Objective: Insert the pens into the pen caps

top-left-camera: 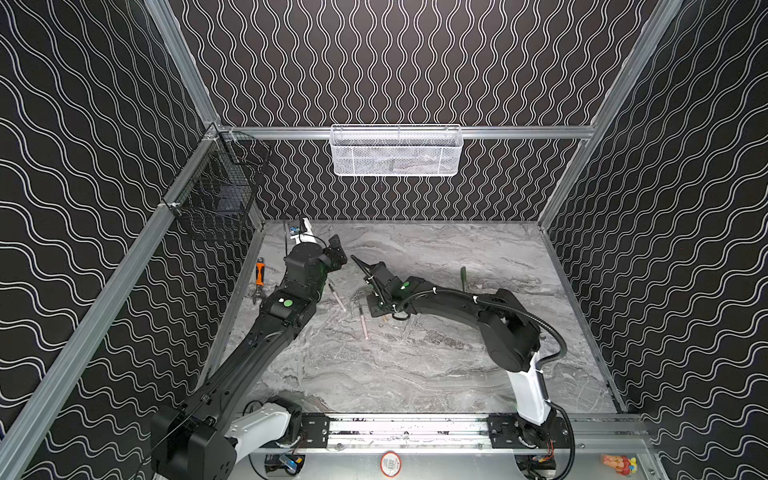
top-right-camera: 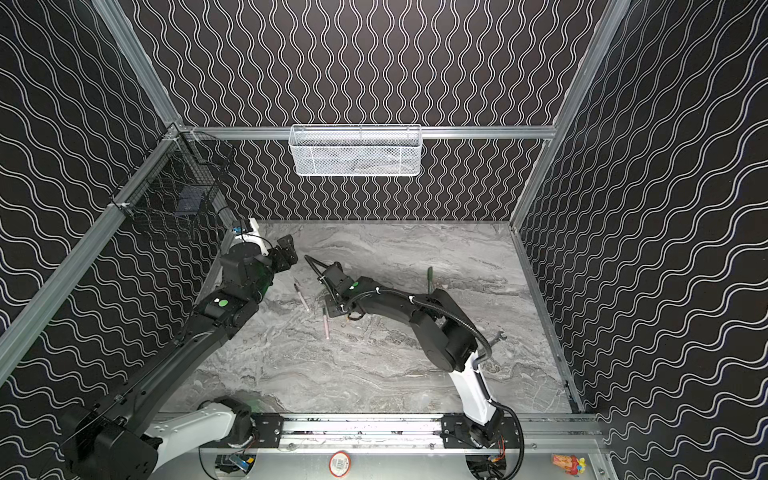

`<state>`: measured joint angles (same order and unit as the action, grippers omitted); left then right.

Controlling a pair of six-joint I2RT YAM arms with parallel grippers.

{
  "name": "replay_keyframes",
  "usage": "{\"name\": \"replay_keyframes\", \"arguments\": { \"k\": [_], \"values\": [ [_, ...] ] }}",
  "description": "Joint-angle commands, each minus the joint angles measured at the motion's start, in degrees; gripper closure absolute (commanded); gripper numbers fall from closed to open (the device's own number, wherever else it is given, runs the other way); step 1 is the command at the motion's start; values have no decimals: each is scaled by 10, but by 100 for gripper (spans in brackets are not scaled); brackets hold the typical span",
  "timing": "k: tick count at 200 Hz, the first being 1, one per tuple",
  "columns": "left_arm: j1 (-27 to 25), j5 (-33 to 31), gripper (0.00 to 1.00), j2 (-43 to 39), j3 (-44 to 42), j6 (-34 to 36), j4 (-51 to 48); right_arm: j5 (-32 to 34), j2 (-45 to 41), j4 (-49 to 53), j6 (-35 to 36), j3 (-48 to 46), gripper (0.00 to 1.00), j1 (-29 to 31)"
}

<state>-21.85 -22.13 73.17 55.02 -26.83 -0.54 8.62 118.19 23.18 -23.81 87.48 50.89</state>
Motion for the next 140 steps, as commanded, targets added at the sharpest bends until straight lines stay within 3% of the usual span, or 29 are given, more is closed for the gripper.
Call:
{"name": "replay_keyframes", "arguments": {
  "k": [1,84,140],
  "values": [
    [1,11,17,4,-1,-4,19,20,-42,-25,-17,-45,83,-15],
    [1,32,17,16,-2,-6,23,6,-205,-73,-28,-320,83,-111],
    [0,44,18,26,-6,-6,34,-17,-221,-95,-17,-376,82,-153]
  ]
}}
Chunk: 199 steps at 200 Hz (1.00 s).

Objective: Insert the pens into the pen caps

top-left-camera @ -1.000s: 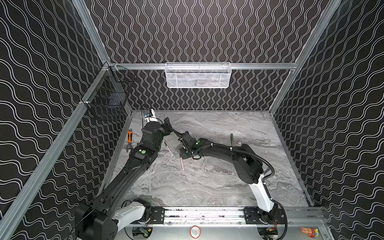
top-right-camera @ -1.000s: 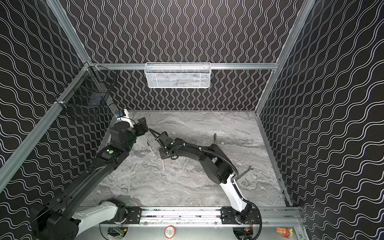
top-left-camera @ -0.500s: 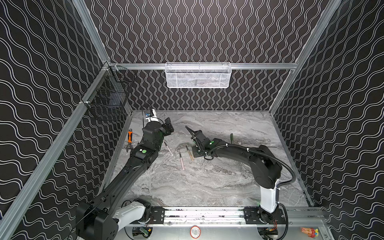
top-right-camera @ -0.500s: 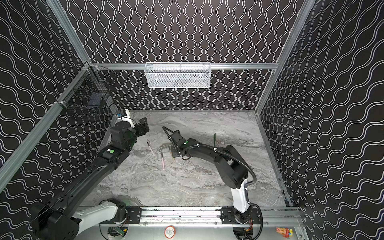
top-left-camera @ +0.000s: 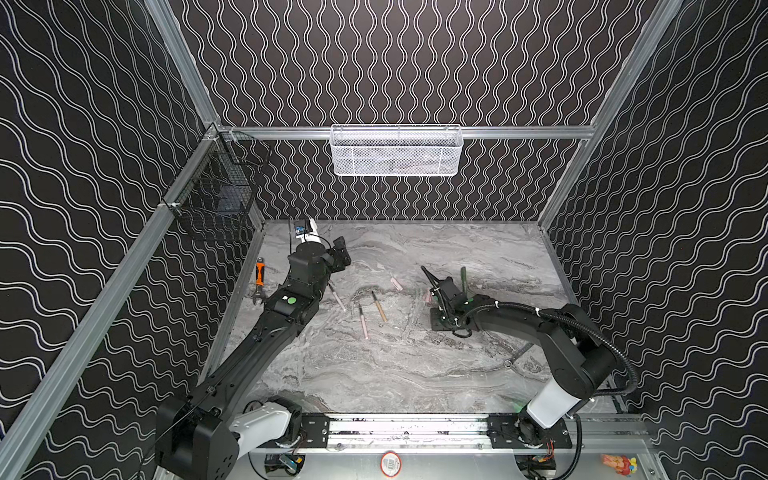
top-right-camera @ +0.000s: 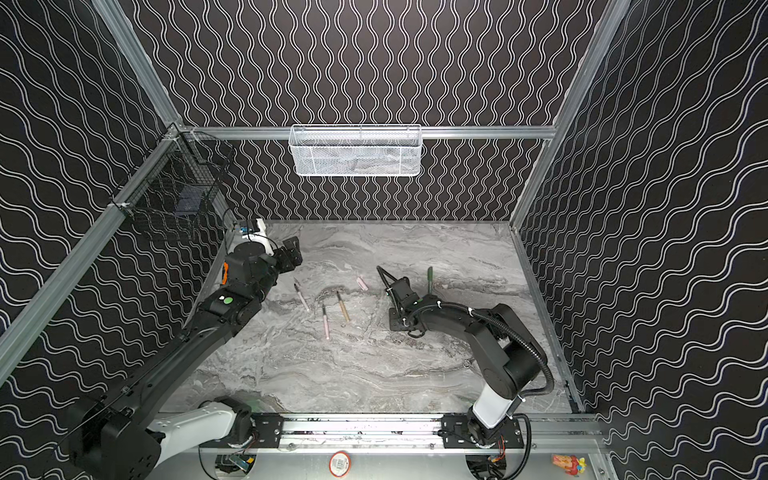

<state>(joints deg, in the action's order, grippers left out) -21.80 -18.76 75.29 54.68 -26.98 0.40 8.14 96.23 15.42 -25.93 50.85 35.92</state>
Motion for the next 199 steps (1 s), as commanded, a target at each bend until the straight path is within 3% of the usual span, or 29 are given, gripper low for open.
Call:
{"name": "replay_keyframes", "arguments": {
  "k": [1,61,99,145,199],
  "values": [
    [-1,11,18,5,-2,-4,24,-12,-1,-18,4,-10,82,-3],
    [0,14,17,8,4,-4,16,6,-24,23,0,23,66,-1],
    [-1,16,16,6,7,-4,11,37,-39,77,11,111,62,31],
    [0,-4,16,-7,7,-6,3,16,118,75,10,271,62,125],
    [-1,-12,16,-17,6,-4,1,5,268,72,20,396,64,136]
  ]
}}
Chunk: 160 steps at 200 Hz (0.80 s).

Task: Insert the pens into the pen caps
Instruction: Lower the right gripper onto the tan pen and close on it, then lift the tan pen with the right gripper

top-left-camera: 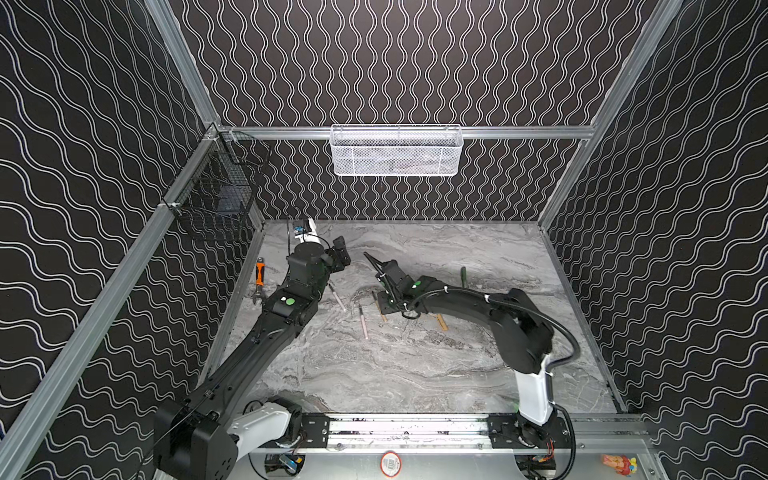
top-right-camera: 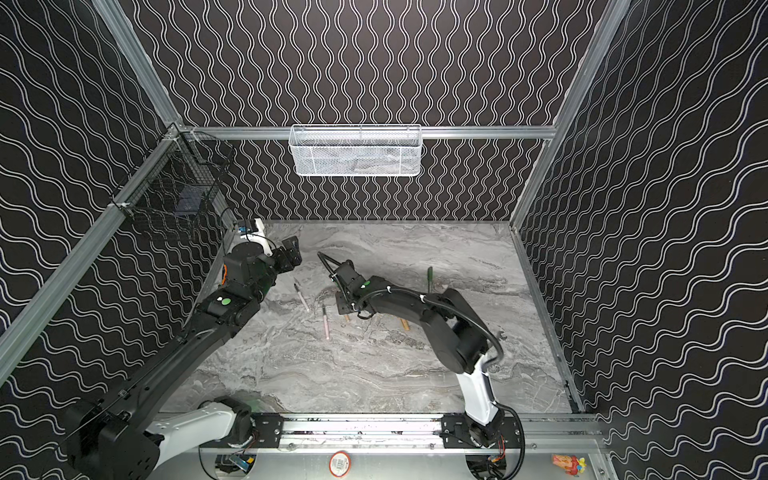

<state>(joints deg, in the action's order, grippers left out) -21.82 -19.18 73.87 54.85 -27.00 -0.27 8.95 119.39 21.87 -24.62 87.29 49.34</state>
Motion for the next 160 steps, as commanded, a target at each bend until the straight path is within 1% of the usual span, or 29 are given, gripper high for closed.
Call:
{"name": "replay_keyframes", "arguments": {
  "k": [1,21,52,80,91,105,130,160],
  "values": [
    [-1,-8,16,-3,5,-4,8,-3,39,7,7,33,64,2],
    [0,-9,16,-5,6,-2,7,-6,68,29,9,66,65,6],
    [0,-7,15,-6,7,-3,7,-13,72,4,7,54,66,7],
    [1,-6,16,-3,7,-4,7,3,87,15,-5,63,73,7],
    [2,-6,16,-3,7,-4,7,8,92,24,-20,67,77,7],
    [1,-7,16,-4,4,-3,10,5,89,27,-39,63,80,6],
    [1,-7,16,-4,5,-2,9,13,43,-6,-76,1,86,7],
    [1,-1,15,-1,6,-4,9,30,-51,-59,-122,-128,89,7]
  ]
}}
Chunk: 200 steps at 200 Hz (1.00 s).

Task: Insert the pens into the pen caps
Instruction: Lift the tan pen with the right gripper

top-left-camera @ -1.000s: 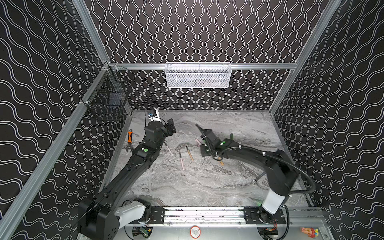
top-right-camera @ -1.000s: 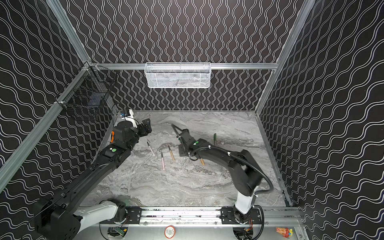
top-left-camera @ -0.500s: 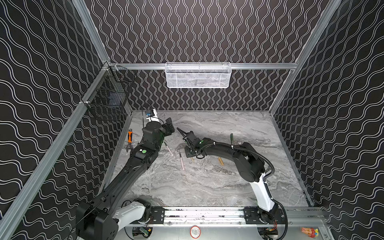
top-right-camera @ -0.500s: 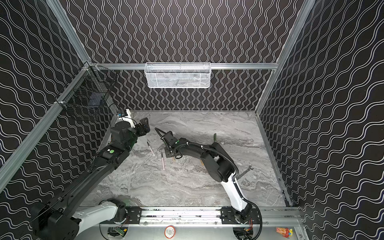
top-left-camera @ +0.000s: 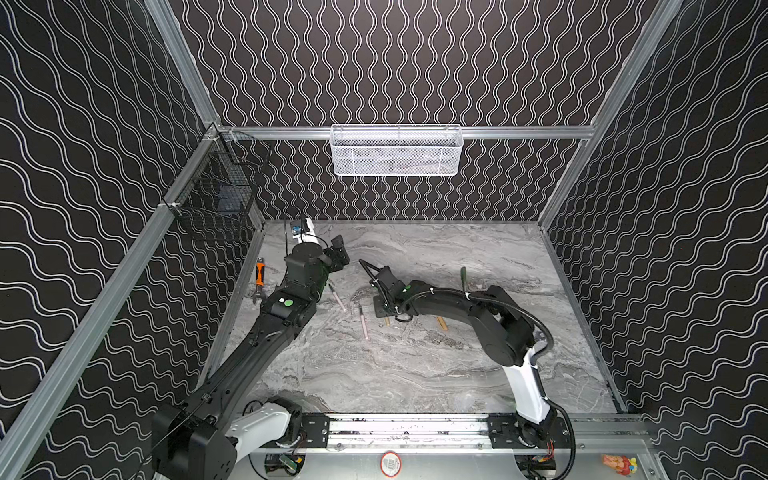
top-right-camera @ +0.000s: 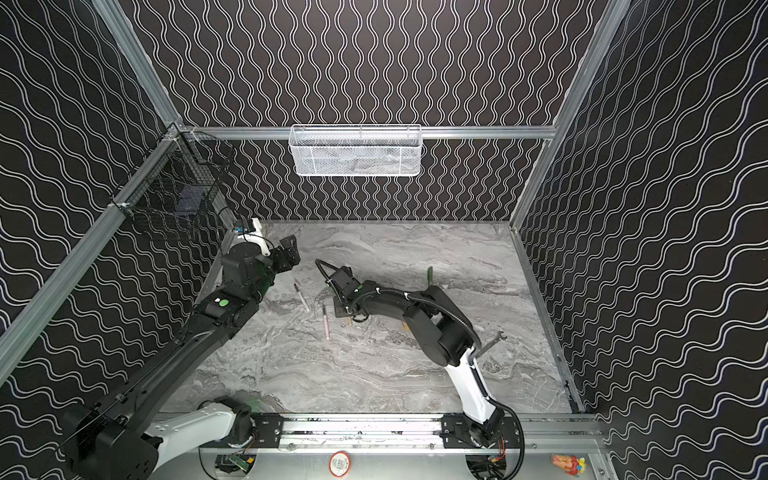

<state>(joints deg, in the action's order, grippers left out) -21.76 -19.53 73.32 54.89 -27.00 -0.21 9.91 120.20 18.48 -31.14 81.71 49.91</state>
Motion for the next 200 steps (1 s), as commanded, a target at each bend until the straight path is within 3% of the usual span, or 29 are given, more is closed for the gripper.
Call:
{"name": "replay_keyframes", "arguments": {
  "k": [1,29,61,102,134,200],
  "values": [
    [1,3,15,4,6,-4,8,21,-62,-26,-59,-77,89,1],
    [1,6,16,7,3,-7,12,35,-149,-48,-108,-186,87,1],
    [1,12,16,10,3,-11,13,38,-177,-48,-135,-242,85,-4],
    [0,9,16,11,1,-8,14,28,-156,-26,-128,-231,82,-14],
    [1,11,16,11,3,-9,13,22,-153,-2,-113,-209,70,-22],
    [1,11,16,5,5,-4,12,-7,-121,62,-57,-157,71,-46]
  ]
}}
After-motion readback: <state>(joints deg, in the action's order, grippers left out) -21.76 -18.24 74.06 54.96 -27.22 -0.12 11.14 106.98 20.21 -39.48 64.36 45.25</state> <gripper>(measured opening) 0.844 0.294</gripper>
